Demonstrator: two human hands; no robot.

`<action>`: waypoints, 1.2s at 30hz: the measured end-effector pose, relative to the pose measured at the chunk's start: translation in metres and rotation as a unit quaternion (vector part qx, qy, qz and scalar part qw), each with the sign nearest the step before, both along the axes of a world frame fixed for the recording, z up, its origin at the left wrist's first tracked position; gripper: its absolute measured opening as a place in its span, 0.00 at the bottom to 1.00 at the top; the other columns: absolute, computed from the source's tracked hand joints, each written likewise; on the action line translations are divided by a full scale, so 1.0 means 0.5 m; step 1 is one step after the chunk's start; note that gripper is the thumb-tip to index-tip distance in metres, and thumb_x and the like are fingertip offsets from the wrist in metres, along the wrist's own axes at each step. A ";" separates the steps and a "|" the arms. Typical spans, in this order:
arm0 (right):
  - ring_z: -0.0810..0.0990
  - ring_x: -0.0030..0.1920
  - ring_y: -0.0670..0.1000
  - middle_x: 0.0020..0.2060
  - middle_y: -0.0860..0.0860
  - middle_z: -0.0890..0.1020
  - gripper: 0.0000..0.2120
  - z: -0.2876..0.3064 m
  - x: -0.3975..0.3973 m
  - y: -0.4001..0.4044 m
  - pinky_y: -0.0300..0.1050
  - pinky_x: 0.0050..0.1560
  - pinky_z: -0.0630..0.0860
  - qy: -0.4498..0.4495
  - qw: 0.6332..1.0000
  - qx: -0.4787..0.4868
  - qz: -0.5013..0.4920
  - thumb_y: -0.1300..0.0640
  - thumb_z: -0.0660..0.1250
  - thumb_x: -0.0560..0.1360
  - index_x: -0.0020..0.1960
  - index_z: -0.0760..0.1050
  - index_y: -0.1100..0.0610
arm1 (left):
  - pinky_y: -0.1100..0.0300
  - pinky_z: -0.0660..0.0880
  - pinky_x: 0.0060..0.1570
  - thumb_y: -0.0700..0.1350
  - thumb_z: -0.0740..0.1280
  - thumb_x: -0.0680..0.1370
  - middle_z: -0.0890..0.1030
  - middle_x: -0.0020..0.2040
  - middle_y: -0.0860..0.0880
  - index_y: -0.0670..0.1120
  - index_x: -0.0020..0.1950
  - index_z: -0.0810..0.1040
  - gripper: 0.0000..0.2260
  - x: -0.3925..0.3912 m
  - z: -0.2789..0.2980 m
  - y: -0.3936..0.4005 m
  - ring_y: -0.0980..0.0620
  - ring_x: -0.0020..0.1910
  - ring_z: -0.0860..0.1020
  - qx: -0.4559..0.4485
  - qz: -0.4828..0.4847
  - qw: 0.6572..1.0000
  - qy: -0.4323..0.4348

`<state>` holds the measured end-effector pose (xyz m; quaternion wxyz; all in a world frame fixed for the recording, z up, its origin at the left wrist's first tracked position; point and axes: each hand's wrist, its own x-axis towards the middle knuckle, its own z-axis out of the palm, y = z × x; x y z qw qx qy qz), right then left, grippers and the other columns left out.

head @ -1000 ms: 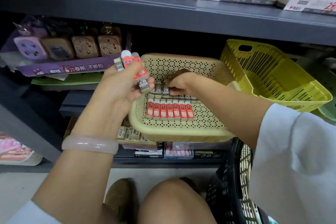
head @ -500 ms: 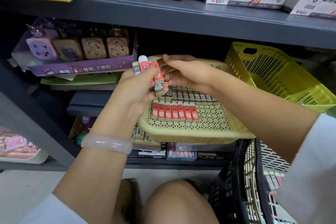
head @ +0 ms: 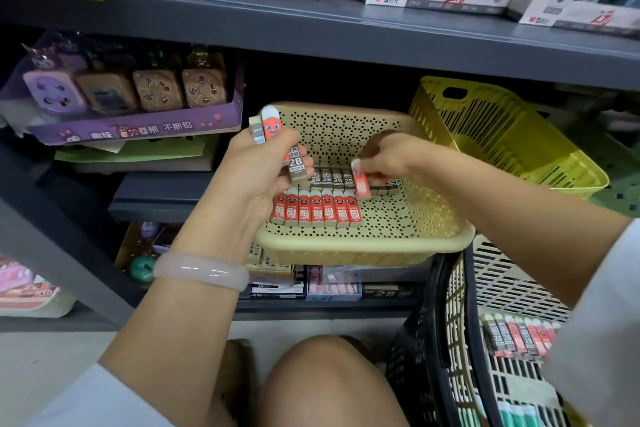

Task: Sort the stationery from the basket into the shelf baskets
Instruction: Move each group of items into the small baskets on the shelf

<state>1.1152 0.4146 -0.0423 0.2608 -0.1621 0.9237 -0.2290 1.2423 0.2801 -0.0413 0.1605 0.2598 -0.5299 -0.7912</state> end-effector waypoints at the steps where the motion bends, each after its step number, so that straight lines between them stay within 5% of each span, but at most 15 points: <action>1: 0.73 0.30 0.46 0.33 0.51 0.77 0.08 -0.008 0.004 0.004 0.34 0.32 0.72 -0.019 0.999 0.034 0.009 0.56 0.64 0.76 0.47 0.75 0.62 | 0.57 0.81 0.34 0.36 0.64 0.76 0.78 0.39 0.42 0.43 0.41 0.73 0.05 -0.001 0.000 0.002 0.48 0.35 0.80 0.001 -0.004 1.000 0.000; 5: 0.74 0.33 0.49 0.38 0.56 0.77 0.08 -0.030 0.015 0.000 0.41 0.39 0.76 -0.064 0.997 0.032 -0.029 0.62 0.61 0.77 0.54 0.72 0.66 | 0.56 0.81 0.36 0.36 0.64 0.76 0.77 0.38 0.43 0.42 0.40 0.73 0.05 -0.001 -0.001 0.010 0.48 0.35 0.79 0.000 -0.013 1.000 0.002; 9: 0.76 0.36 0.50 0.40 0.58 0.78 0.04 -0.033 0.020 0.000 0.46 0.47 0.77 -0.084 0.995 0.027 -0.041 0.63 0.61 0.77 0.47 0.72 0.64 | 0.55 0.81 0.37 0.35 0.63 0.76 0.77 0.37 0.43 0.42 0.40 0.73 0.05 0.000 -0.003 0.011 0.49 0.35 0.79 -0.006 -0.018 1.000 0.006; 21: 0.79 0.38 0.51 0.40 0.57 0.80 0.04 -0.035 0.027 0.013 0.45 0.47 0.80 -0.031 0.999 -0.003 -0.021 0.63 0.63 0.76 0.43 0.73 0.61 | 0.55 0.81 0.37 0.36 0.64 0.76 0.77 0.41 0.41 0.42 0.43 0.73 0.03 0.003 -0.007 0.019 0.47 0.36 0.79 -0.007 -0.027 1.000 -0.001; 23: 0.78 0.36 0.49 0.38 0.55 0.79 0.05 -0.023 0.031 0.003 0.42 0.43 0.79 0.009 0.997 -0.072 -0.005 0.59 0.63 0.77 0.46 0.74 0.61 | 0.54 0.81 0.38 0.37 0.64 0.76 0.77 0.42 0.40 0.42 0.43 0.73 0.03 0.003 -0.008 0.021 0.47 0.37 0.80 -0.006 -0.033 0.999 -0.006; 26: 0.79 0.35 0.45 0.37 0.51 0.81 0.08 0.004 0.046 -0.027 0.39 0.42 0.80 -0.094 0.962 -0.256 0.035 0.54 0.62 0.78 0.48 0.76 0.58 | 0.55 0.81 0.38 0.37 0.64 0.77 0.78 0.41 0.40 0.41 0.44 0.73 0.02 0.001 -0.008 0.025 0.47 0.36 0.80 0.000 -0.056 0.998 -0.009; 30: 0.78 0.30 0.43 0.32 0.49 0.81 0.06 0.013 0.062 -0.063 0.33 0.36 0.76 -0.158 0.935 -0.301 0.100 0.61 0.63 0.77 0.45 0.78 0.57 | 0.54 0.81 0.40 0.37 0.65 0.76 0.79 0.47 0.39 0.38 0.50 0.73 0.04 0.000 -0.008 0.021 0.46 0.39 0.81 0.003 -0.060 0.998 -0.011; 36: 0.76 0.34 0.44 0.33 0.49 0.80 0.04 -0.001 0.020 -0.083 0.33 0.35 0.76 -0.113 0.906 -0.401 -0.076 0.62 0.66 0.74 0.40 0.77 0.57 | 0.62 0.81 0.37 0.39 0.65 0.76 0.78 0.44 0.43 0.42 0.48 0.72 0.04 0.006 -0.012 -0.007 0.51 0.37 0.80 -0.085 0.006 0.996 0.001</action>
